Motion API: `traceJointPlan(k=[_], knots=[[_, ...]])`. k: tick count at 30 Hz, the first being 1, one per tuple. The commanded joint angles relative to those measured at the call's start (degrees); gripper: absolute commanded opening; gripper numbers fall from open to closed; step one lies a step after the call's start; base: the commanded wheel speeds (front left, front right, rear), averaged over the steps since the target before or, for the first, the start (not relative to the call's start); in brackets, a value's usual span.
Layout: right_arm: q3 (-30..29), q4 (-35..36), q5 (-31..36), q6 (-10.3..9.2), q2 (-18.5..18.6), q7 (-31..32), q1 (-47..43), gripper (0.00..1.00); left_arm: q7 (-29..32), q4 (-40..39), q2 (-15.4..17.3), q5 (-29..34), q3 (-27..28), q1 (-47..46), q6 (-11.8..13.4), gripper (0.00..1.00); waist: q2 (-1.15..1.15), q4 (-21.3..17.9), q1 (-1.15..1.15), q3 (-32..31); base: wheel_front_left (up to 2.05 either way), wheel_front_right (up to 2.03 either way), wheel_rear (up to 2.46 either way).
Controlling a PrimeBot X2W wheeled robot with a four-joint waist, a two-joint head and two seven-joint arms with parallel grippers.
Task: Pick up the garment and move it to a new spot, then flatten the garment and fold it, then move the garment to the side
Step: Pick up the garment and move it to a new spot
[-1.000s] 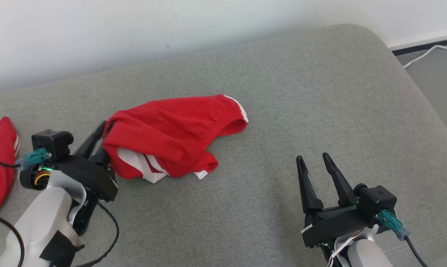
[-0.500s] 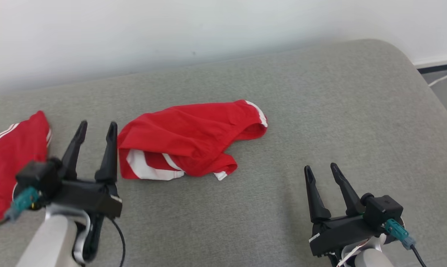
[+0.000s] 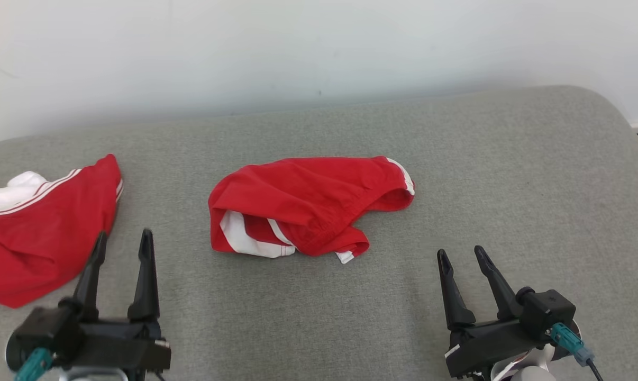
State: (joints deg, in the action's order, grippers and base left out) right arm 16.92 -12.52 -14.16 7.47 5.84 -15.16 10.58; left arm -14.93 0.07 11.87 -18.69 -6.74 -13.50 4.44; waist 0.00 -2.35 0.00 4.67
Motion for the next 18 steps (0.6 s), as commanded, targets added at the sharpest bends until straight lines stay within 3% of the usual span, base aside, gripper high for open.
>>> traceJointPlan(k=[1,18], knots=[[0.1,-0.1,0.2,0.04,0.2,-0.2,-0.5,1.0,-0.1,-0.2,-0.2,0.4,0.4,1.1,-0.1,1.0,0.0,0.5,0.0,-0.5,0.0,0.0,0.0],[0.2,-1.9,-0.2,0.04,1.1,-0.2,-0.7,1.0,-0.1,0.3,-5.1,8.2,5.4,10.6,1.4,1.0,0.0,3.7,0.0,-1.6,0.0,0.0,0.0]])
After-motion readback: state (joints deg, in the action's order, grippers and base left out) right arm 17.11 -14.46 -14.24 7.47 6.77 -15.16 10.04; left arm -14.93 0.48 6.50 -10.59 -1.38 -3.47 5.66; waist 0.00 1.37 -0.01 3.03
